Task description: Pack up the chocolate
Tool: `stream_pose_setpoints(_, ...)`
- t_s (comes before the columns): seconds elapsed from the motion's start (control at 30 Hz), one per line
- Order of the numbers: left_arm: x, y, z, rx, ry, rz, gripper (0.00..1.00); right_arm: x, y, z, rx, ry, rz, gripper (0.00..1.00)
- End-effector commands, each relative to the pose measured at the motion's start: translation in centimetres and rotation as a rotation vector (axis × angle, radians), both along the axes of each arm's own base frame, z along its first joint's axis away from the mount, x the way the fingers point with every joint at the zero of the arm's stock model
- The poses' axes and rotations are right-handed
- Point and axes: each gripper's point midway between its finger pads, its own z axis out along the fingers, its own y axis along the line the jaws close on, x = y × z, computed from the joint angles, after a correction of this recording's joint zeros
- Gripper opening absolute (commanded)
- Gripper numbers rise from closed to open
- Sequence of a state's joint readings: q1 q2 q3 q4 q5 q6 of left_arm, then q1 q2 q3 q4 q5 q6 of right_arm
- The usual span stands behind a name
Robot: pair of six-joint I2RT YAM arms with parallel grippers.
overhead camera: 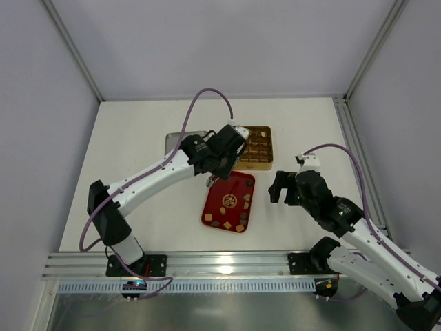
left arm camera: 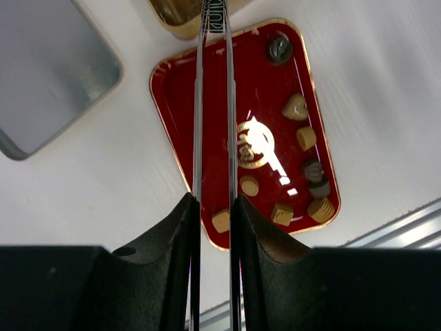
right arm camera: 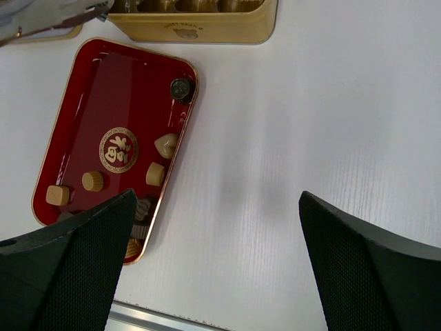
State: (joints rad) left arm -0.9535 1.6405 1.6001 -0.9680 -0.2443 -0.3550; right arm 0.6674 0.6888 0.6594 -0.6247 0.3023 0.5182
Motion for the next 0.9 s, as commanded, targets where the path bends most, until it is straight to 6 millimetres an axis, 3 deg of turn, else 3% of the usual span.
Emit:
stream_pose_setpoints(0.0,3.0,-2.0,2.6,-0.078,-0.071,-0.023,0.28,0.6,-0.3,2.3,0.002,-0.059,-0.016,1.00)
stream_pose_setpoints(0.17,6.5,-3.7,2.0,-0.094,-0.073,-0.014,0.28,0.7,-0.6,2.9,-0.008,-0.068,-0.020,1.00)
stream_pose_setpoints(0.2,7.3,-4.3,2.8,-0.123,-0.091,-0.012,0.28,0.7,-0.7,2.9,-0.011,-0.069,-0.022,1.00)
stream_pose_setpoints(0.43,10.8,-6.8,2.0,-0.164,-0.096,-0.014,0.28,0.7,-0.8,3.3,-0.019,-0.076,-0.024,1.00)
stream_pose_setpoints(0.87,13.4,-8.2,-0.3,-0.159,-0.082,-0.001,0.27,0.6,-0.9,3.2,-0.022,-0.073,-0.021,1.00)
